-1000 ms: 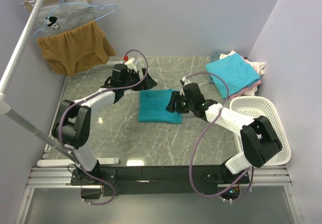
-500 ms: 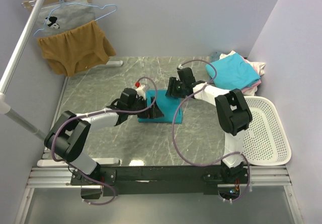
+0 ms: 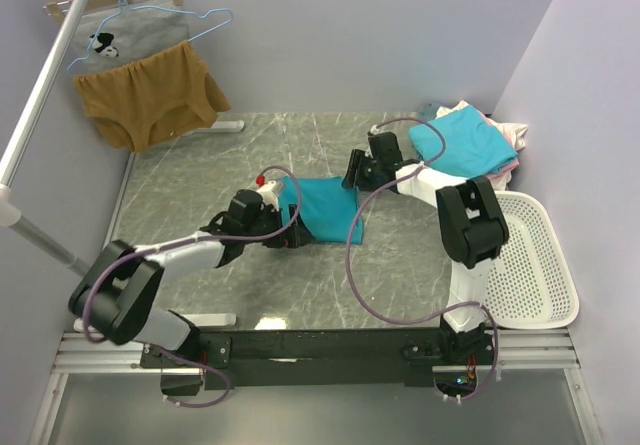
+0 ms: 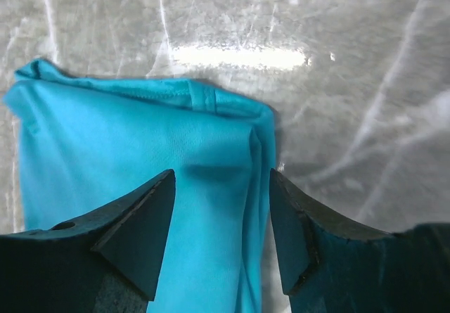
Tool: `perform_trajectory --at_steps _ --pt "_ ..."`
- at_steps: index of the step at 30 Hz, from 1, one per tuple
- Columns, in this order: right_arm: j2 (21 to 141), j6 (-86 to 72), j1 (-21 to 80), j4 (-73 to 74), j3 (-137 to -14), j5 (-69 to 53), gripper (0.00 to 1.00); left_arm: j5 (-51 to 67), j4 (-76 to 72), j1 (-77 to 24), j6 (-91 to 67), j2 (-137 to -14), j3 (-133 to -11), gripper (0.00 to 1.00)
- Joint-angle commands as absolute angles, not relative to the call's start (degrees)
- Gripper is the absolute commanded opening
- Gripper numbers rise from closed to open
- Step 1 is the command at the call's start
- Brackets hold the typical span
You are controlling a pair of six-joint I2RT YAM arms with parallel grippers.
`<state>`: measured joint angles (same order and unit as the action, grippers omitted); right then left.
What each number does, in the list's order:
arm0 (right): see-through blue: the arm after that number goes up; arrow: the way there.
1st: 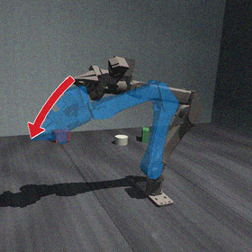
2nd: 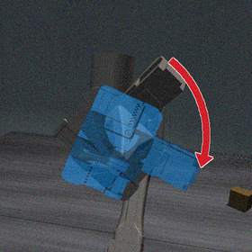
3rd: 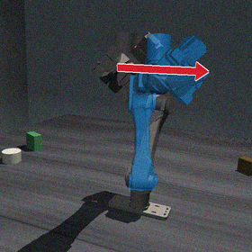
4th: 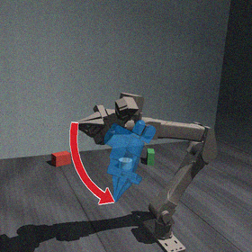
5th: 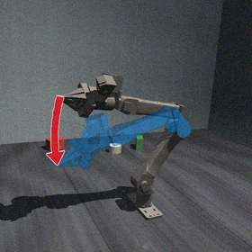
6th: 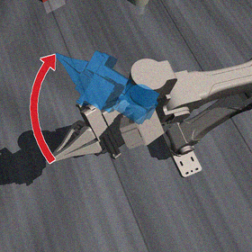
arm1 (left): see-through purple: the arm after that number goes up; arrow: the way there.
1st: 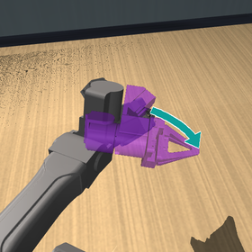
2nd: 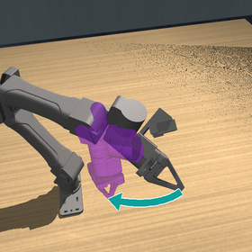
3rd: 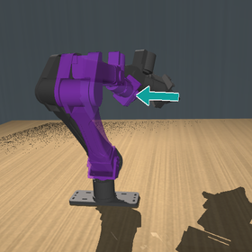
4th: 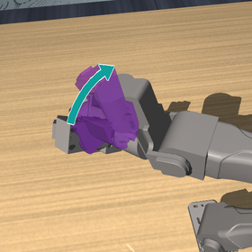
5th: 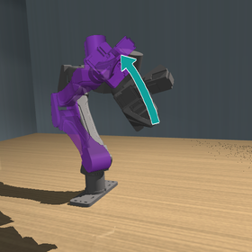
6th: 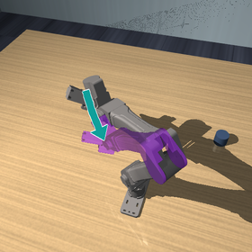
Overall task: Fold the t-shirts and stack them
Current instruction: Smooth out wrinkles on the folded tshirt, then put the neatly folded tshirt into the corner of the board with the right arm
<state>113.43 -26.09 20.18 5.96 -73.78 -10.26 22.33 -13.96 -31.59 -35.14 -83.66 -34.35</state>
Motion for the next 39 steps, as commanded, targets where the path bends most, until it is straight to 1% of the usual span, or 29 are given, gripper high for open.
perform_trajectory --at_steps 1,3,4,7,12,20,27,28,33,39 --pt "103.81 -23.91 18.55 5.6 -72.68 -8.18 0.63 14.95 -11.52 -31.73 -33.14 -75.77 -36.82 0.99" --pt "102.92 -23.47 17.67 6.94 -71.9 -8.79 0.63 11.53 -8.63 -31.73 -32.7 -72.78 -38.31 0.99" --pt "102.31 -23.38 16.97 7.9 -71.37 -9.4 0.63 6.99 -7.31 -31.73 -32.78 -72.08 -39.02 0.99" --pt "101.69 -22.86 16.09 8.08 -68.56 -11.77 0.64 2.31 -4.93 -31.38 -31.38 -71.54 -40.69 0.99" --pt "101.16 -22.41 15.47 7.47 -63.47 -16.69 0.64 0.7 -4.57 -29.19 -32.16 -76.11 -41.22 0.99" --pt "99.93 -23.9 15.38 2.73 -55.21 -21.62 0.64 8.87 -12.21 -22.77 -33.13 -81.9 -36.83 1.0" --pt "102.04 -26.45 15.47 0.17 -51.51 -28.64 0.65 15.63 -18.62 -21.36 -34.01 -88.14 -36.04 0.99" --pt "102.21 -26.98 15.73 -2.09 -50.98 -29.7 0.65 16.43 -19.24 -21.36 -34.27 -90.16 -36.21 0.99" --pt "104.58 -28.91 16.79 -5.18 -50.1 -32.95 0.66 20.91 -25.82 -21.36 -36.38 -96.14 -37.18 0.99" --pt "111.69 -32.16 20.91 -7.02 -54.57 -35.06 0.67 25.31 -30.49 -21.36 -38.67 -101.69 -38.24 0.99"
